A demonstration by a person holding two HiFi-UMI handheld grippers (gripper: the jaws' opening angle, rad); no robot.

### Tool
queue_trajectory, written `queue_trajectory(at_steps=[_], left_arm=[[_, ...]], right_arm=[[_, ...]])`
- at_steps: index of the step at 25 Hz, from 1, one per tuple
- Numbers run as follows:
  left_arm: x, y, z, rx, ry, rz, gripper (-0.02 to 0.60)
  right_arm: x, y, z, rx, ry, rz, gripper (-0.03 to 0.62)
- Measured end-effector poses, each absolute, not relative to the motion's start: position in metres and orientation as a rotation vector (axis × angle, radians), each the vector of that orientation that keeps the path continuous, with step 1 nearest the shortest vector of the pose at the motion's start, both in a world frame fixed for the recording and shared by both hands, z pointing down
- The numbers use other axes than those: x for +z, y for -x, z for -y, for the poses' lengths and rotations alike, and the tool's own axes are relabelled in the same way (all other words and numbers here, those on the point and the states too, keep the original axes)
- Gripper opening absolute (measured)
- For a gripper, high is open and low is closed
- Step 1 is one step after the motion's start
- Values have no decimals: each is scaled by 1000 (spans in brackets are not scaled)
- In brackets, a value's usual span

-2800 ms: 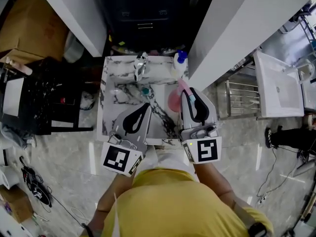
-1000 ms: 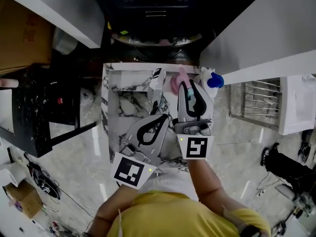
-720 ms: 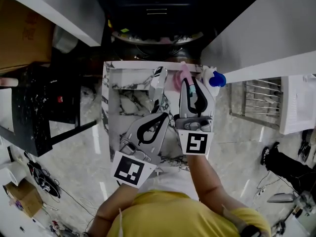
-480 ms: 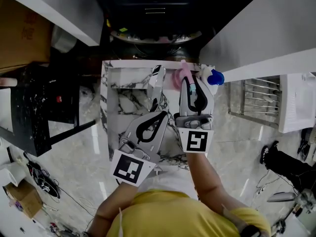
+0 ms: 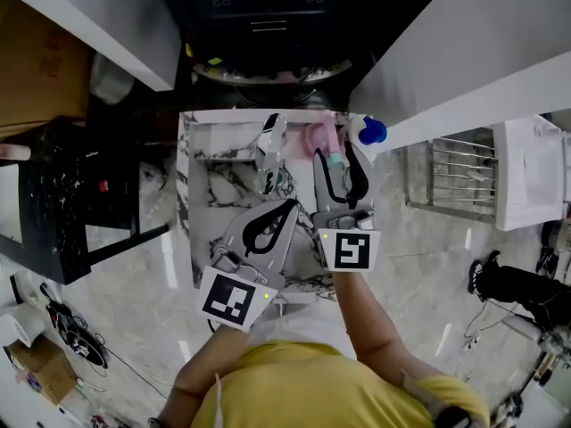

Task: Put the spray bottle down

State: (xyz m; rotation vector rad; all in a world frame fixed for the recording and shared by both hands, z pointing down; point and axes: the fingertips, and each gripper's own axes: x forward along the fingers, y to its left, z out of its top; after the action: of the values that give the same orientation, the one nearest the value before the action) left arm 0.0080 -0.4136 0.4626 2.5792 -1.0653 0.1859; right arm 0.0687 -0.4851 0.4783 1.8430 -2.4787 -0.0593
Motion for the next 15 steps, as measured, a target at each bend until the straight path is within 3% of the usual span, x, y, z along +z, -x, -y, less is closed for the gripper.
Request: queue_trajectory(at_steps=[6,12,15], left_arm=[[448,-6,403,180,-2601,1095,-2],[422,1,387,160,-2631,1138,-2],[406,6,378,144,-2653,1157,-2]], right_arm=[[471,-76,452,-27,-1813,2444,169],[427,-74,417,-50,-1789,2467,7],[407,-79,399,-45,-1797,2478,1]])
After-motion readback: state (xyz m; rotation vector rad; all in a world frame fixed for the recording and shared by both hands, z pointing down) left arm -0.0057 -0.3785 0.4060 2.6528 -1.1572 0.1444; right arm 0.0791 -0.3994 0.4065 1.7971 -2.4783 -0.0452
